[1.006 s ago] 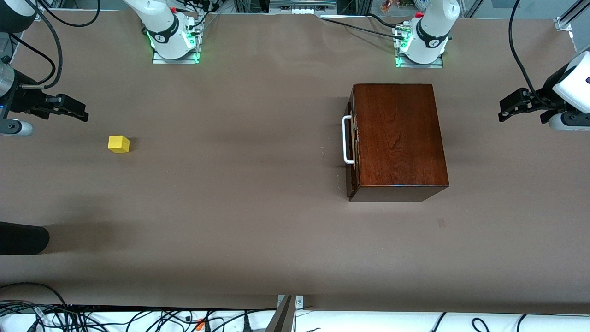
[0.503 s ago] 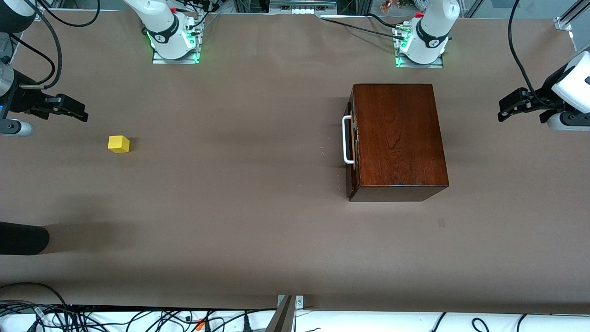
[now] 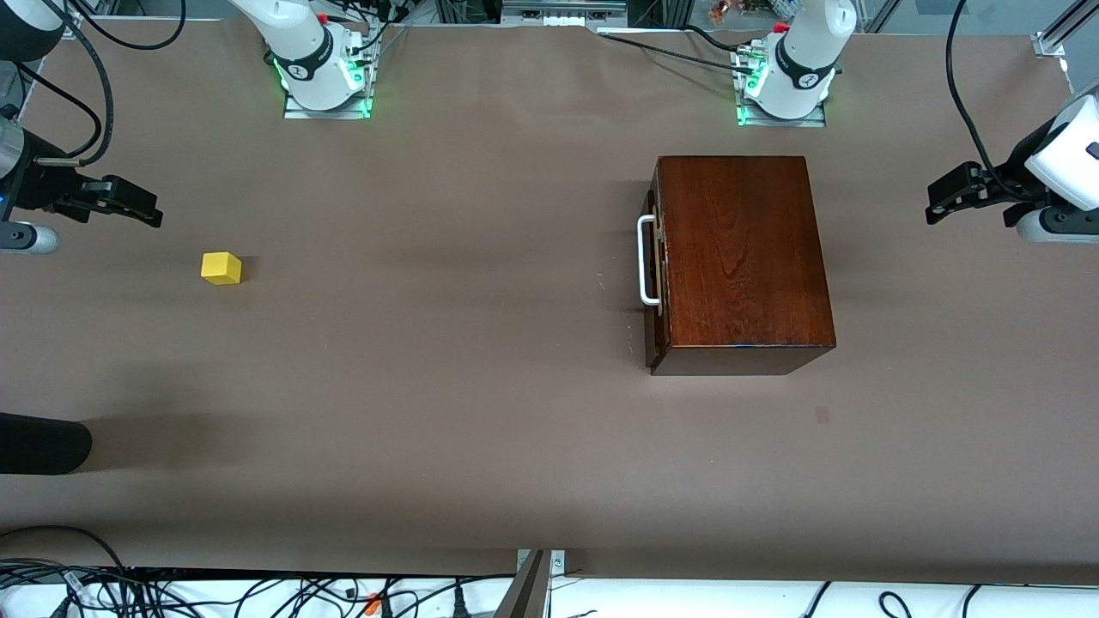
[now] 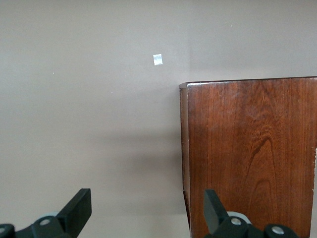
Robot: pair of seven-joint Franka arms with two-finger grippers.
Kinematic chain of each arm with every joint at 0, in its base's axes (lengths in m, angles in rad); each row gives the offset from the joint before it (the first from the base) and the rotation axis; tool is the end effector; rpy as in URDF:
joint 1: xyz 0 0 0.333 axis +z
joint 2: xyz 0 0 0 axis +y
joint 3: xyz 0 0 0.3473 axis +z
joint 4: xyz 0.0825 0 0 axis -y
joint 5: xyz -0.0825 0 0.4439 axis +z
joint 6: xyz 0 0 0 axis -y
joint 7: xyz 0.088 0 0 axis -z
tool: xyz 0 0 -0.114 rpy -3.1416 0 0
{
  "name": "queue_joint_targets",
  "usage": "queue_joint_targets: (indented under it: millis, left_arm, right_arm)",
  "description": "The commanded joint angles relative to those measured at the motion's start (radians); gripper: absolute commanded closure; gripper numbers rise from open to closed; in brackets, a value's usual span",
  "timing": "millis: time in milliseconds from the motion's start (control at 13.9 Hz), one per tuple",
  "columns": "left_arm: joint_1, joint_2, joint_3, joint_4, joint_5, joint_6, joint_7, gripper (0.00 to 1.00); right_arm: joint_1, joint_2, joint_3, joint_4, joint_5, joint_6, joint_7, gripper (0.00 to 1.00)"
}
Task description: Open drawer, take yellow block, close drawer
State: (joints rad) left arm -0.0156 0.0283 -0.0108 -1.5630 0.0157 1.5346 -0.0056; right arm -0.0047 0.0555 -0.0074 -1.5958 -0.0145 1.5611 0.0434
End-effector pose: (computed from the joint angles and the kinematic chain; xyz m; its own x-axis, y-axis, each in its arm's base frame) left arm 0.6190 -0.0144 0.6324 0.9982 -0.0202 -0.0566 -0.0211 -0.9997 -0.0157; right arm 0.6280 -0.0091 0.6003 0.9944 -0.0556 -0.0893 -0.0541 -0.9984 0.0188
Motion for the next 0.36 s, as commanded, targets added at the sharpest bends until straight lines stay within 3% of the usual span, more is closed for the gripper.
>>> queue_joint_targets:
  millis: [0,287]
  left_arm:
    - [0.003,-0.004,-0.003,0.011,-0.023,-0.020,0.013,0.00]
    - [-0.001,-0.004,-0.003,0.012,-0.023,-0.027,0.013,0.00]
  right_arm:
    - [-0.011,-0.011,0.004,0.000,0.015,0.002,0.009,0.00]
    - [-0.011,-0.014,0.004,0.000,0.014,-0.003,0.007,0.00]
